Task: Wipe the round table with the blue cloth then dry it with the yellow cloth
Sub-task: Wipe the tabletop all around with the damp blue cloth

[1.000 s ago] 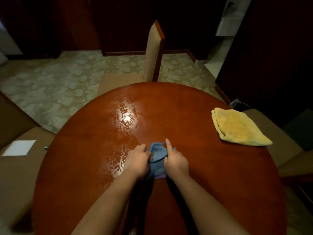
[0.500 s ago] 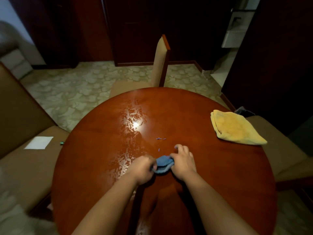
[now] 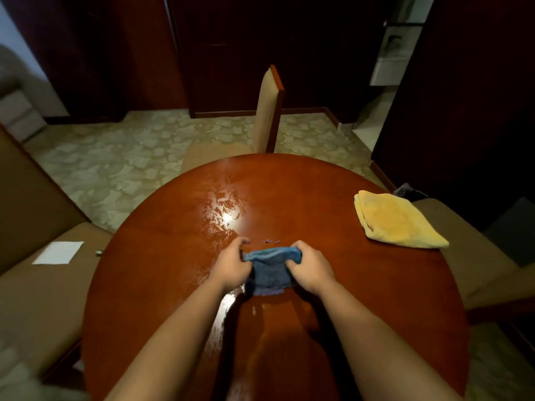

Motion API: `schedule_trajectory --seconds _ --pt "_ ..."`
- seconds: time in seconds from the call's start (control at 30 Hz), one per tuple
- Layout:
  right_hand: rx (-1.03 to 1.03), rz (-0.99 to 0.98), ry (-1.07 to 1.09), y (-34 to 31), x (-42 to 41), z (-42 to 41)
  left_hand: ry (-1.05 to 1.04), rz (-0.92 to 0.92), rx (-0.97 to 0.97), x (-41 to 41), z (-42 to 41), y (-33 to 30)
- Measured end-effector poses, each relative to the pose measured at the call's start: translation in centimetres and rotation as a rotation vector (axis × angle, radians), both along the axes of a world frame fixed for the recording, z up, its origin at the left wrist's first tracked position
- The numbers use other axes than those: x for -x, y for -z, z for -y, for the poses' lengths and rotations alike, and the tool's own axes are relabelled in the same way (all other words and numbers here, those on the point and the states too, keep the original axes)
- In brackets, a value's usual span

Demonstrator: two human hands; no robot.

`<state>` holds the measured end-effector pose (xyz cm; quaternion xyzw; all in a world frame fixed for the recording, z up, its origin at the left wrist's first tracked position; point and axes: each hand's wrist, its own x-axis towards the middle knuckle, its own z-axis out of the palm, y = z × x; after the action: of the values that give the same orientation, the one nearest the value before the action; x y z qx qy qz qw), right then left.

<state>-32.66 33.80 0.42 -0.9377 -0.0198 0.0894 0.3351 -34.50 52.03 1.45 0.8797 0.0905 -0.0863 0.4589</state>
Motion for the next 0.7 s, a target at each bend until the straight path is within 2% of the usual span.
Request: schedule_trajectory --seconds 0.17,0.3,0.43,0.5,0.57,0.7 --pt "-0.023 -0.014 0.018 0.9 -2.2 -1.6 0.007 -0.041 0.028 -3.8 -1.3 0.7" --pt "0.023 -0.022 0.05 2.3 -5.1 -2.8 0.065 -0.045 -0.048 -7.1 -2.1 1.5" --pt "0.283 0.106 0.059 4.3 -7.2 -3.6 0.187 0.034 -0.314 -9.5 -3.2 3.6" --pt "0.287 0.161 -0.044 5.4 -7.4 -4.5 0.23 0.137 -0.402 -9.9 -3.6 4.7" --pt "0.263 0.137 -0.179 6.6 -7.3 -5.6 0.326 0.198 -0.464 -10.0 -3.6 5.9" --pt "0.328 0.102 -0.248 8.8 -8.2 -6.7 0.528 0.153 -0.603 -10.5 -3.4 8.1"
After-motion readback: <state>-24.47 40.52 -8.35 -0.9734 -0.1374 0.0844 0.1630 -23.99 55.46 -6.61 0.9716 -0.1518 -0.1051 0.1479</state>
